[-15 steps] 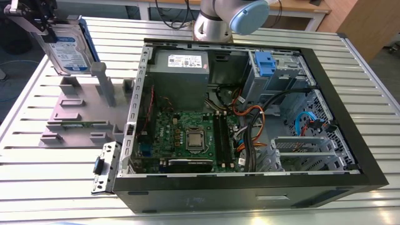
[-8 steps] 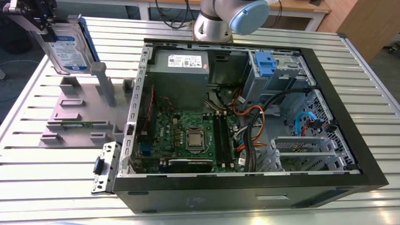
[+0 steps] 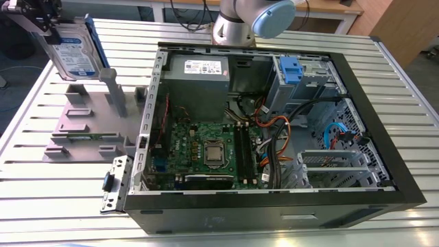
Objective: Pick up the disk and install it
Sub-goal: 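Pick up the disk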
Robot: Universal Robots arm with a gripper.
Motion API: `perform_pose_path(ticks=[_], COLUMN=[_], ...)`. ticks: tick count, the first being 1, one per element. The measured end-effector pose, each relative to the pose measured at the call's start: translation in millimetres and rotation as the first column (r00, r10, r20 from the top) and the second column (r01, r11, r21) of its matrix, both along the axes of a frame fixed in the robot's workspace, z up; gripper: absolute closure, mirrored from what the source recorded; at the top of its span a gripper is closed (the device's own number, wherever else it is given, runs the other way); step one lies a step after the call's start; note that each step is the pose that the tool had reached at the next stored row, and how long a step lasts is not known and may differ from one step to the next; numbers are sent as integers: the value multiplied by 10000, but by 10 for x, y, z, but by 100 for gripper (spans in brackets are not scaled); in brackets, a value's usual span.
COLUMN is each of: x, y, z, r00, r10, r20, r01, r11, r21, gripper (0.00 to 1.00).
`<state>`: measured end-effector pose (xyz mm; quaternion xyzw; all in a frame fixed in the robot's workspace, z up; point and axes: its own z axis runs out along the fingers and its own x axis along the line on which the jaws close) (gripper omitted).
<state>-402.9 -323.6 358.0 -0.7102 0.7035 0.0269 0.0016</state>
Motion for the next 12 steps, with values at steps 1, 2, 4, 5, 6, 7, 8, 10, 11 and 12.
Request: perform_pose_path(ticks=[1,2,4,5,6,7,8,10,11,12], x=[0,0,0,0,1,1,1,1,1,1], y=[0,0,0,0,0,0,0,0,0,0], z=[6,11,21,27,32,38,44,54,59,64], r00=[10000,10000,10000,10000,10000,10000,10000,10000,10000,10000], r10=[0,0,0,0,0,0,0,0,0,0], r20=[0,-1,0,-1,0,-1,-1,0,0,0], r01=[0,0,0,0,0,0,0,0,0,0], r11=[10000,10000,10000,10000,10000,10000,10000,10000,10000,10000], r21=[0,0,0,0,0,0,0,0,0,0], gripper=[63,63,63,63,63,63,63,63,63,63])
